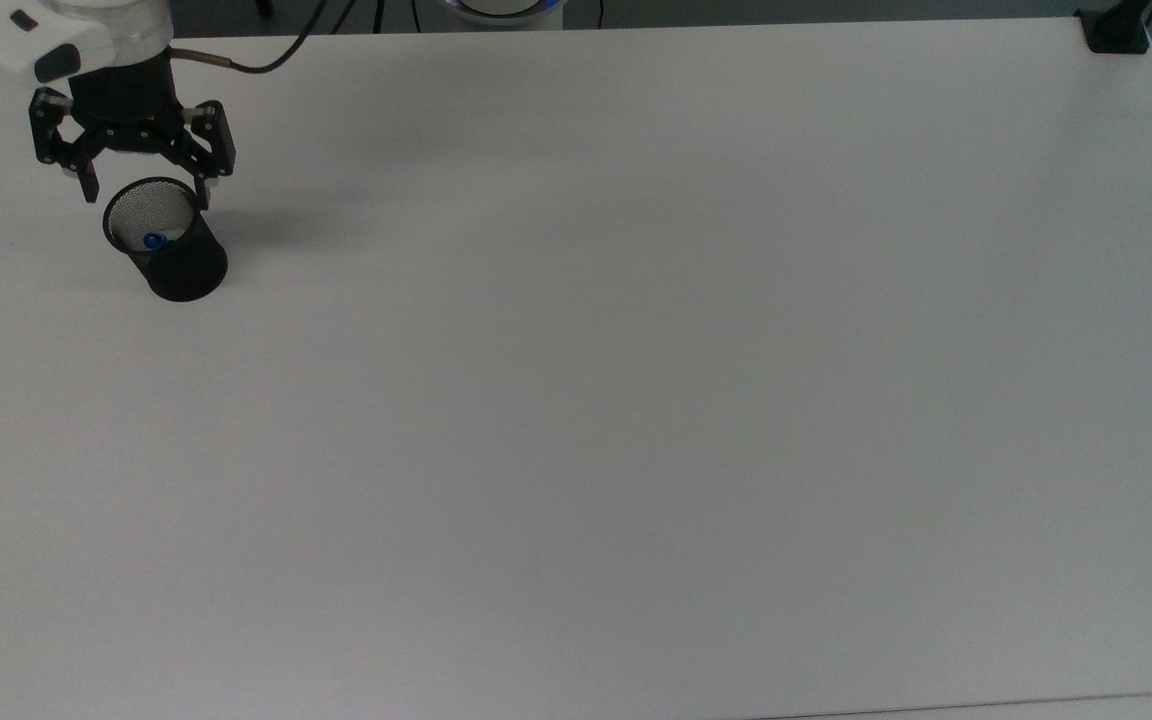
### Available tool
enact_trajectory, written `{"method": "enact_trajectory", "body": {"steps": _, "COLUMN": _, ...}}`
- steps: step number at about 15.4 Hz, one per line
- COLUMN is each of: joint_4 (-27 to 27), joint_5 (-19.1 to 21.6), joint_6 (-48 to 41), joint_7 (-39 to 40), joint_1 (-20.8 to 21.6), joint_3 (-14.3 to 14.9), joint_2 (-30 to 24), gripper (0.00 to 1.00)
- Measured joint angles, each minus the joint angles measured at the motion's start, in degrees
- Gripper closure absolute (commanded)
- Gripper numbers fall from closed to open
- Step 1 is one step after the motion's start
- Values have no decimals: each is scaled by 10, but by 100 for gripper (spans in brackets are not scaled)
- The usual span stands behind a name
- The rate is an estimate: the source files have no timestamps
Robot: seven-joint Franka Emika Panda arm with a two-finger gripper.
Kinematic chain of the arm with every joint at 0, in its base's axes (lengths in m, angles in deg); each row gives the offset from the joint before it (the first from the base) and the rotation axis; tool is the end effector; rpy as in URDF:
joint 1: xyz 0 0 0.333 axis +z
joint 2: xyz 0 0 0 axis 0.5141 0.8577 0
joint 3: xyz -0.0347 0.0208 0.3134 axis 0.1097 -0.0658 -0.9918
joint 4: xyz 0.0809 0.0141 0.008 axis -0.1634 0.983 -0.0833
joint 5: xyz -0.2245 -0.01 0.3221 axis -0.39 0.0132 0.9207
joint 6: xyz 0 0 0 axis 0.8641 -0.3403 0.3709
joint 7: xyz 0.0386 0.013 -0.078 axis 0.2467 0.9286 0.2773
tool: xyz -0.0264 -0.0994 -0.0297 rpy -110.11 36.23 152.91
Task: Remove the marker
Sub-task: 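Lower the gripper over the cup and close on the marker's cap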
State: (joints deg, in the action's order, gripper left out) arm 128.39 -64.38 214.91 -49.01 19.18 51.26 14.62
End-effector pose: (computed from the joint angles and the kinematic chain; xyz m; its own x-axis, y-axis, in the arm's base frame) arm 0.5667 -0.2311 0.4463 0.9697 0.1325 0.2051 0.0894 -0.9743 0.2066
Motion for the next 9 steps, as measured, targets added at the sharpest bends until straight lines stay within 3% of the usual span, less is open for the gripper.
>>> {"method": "enact_trajectory", "body": {"steps": 4, "joint_4": 5, "joint_5": 0, "joint_6": 45, "joint_7": 0, "joint_1": 0, "joint_3": 0, "joint_2": 30, "gripper": 11}}
{"method": "enact_trajectory", "body": {"steps": 9, "joint_4": 5, "joint_5": 9, "joint_6": 53, "joint_7": -3, "joint_1": 0, "joint_3": 0, "joint_2": 43, "gripper": 49}}
